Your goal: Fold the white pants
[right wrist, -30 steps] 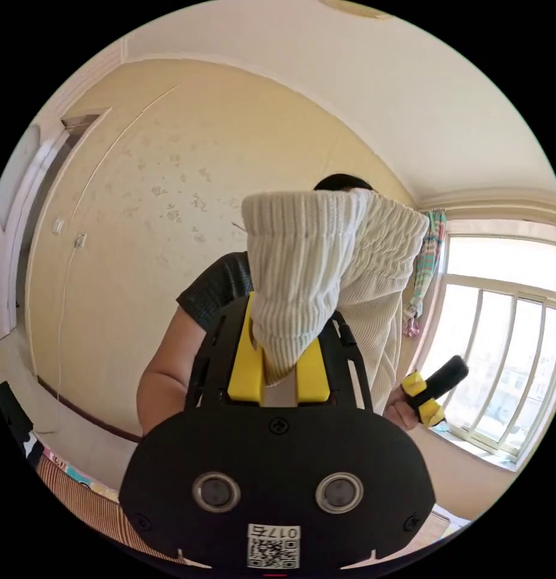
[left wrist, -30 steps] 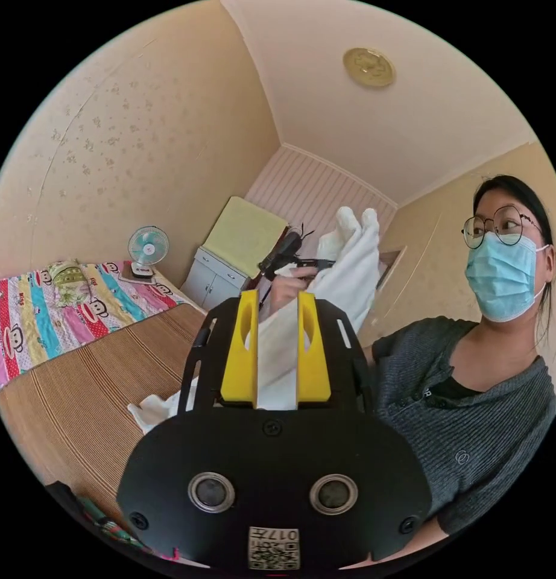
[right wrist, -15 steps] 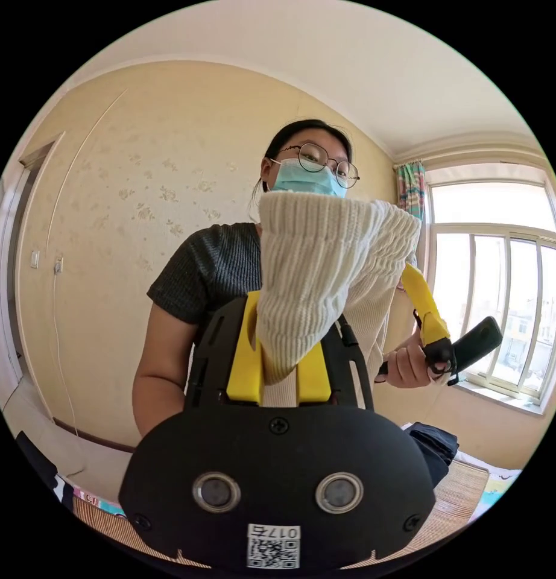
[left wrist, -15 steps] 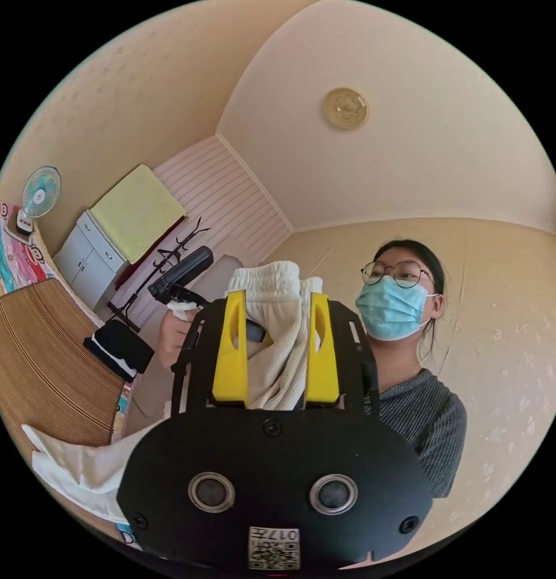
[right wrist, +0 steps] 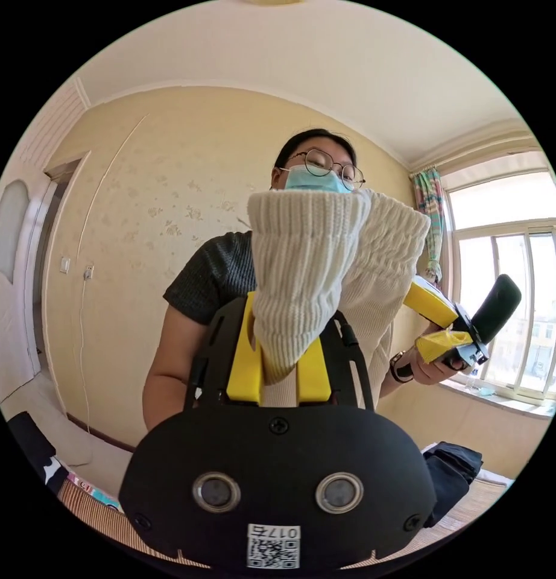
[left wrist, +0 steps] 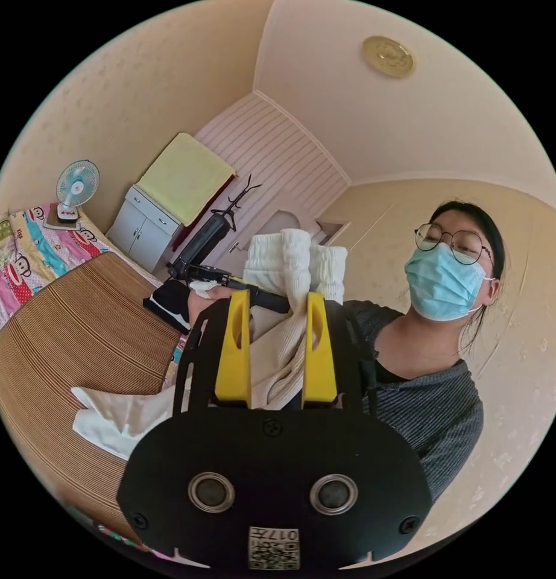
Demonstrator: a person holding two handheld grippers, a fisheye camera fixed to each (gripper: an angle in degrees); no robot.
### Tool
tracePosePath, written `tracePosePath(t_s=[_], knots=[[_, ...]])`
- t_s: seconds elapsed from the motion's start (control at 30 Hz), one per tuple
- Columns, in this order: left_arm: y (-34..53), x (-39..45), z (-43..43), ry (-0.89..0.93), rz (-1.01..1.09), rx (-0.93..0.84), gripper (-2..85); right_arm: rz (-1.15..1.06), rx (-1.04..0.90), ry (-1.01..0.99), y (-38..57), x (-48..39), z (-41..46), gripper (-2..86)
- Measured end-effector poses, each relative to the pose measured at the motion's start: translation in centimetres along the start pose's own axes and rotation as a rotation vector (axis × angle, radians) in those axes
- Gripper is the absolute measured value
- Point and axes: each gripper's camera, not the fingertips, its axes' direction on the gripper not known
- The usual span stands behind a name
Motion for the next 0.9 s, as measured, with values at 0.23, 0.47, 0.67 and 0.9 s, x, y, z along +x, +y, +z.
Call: tracePosePath(t_s=[0.23, 0.47, 0.67, 0.9], knots=[[-0.5, -0.7, 2.8, -0.149, -0.010, -0.050, 11.5, 0.002, 0.033, -0.025, 3.0, 0.5, -0.4, 7.6], [-0.8, -3.3, 3.4, 0.059, -0.024, -0.031, 10.2, 0.099, 0.088, -0.031, 5.9, 2.4, -0.7, 8.0], [-1.0, -3.0, 4.0, 0.163, 0.116, 0.000, 2.3, 0.502, 0.104, 0.189, 6.0, 3.5, -2.0, 11.0], [0.7, -2.2, 0.8, -0.244, 0.032, 0.361, 1.2, 0.793, 0.319, 1.597, 2.4, -10.1, 1.0, 4.6]])
